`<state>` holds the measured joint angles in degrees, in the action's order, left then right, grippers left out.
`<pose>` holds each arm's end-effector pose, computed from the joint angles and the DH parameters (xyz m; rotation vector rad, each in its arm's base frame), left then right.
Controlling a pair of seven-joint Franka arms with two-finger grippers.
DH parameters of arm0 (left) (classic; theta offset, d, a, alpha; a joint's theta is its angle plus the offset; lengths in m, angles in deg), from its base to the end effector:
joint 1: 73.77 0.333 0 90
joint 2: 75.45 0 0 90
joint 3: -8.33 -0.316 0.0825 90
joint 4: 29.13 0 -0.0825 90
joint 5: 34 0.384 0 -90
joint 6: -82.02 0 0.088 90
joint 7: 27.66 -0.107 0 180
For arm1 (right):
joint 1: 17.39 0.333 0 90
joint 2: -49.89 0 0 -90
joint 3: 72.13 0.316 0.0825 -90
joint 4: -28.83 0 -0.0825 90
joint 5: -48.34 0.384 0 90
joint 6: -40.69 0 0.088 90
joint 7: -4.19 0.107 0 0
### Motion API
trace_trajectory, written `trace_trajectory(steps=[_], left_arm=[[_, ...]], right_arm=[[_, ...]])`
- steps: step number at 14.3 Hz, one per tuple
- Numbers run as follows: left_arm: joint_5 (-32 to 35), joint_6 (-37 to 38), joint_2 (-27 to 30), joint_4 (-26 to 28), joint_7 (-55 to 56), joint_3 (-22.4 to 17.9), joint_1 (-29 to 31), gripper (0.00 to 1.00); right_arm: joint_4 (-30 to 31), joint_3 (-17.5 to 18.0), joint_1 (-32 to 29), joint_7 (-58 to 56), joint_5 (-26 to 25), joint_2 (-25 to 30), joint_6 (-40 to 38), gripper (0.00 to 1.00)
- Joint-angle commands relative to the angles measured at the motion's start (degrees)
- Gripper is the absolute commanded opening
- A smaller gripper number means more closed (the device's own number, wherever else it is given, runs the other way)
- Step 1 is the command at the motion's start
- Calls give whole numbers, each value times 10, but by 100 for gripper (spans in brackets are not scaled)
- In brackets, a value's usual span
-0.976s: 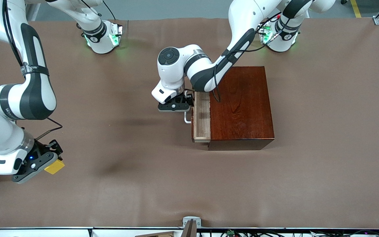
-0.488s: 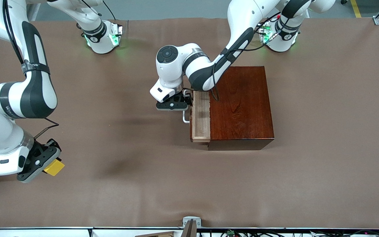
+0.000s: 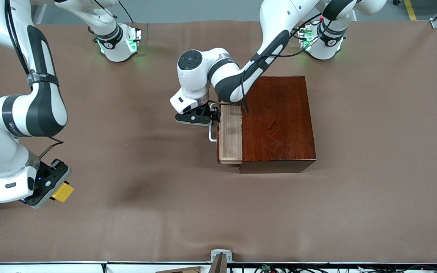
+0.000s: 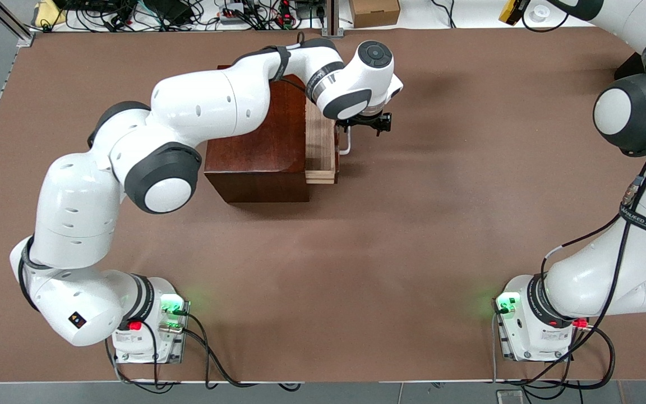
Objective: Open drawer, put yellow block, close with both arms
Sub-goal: 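Pull the drawer open with the left gripper while the right gripper holds the cube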
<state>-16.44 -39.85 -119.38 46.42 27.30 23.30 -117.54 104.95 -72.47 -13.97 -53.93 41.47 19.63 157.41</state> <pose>0.4379 -0.6060 0.2958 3.1191 -0.2233 0.1737 0.7273 0.0334 0.4462 2.5067 1.5602 0.1584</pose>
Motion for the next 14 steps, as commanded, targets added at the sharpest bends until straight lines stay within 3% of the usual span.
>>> trace_trajectory(steps=[1,14], left_arm=[[-65,-25,-21,-29,-3,10,-18,100],[-148,-100,-39,-42,6,5,-16,100]], right_arm=[[-10,0,6,-13,-31,-2,-3,0],[-10,3,21,-100,-26,3,-1,0]])
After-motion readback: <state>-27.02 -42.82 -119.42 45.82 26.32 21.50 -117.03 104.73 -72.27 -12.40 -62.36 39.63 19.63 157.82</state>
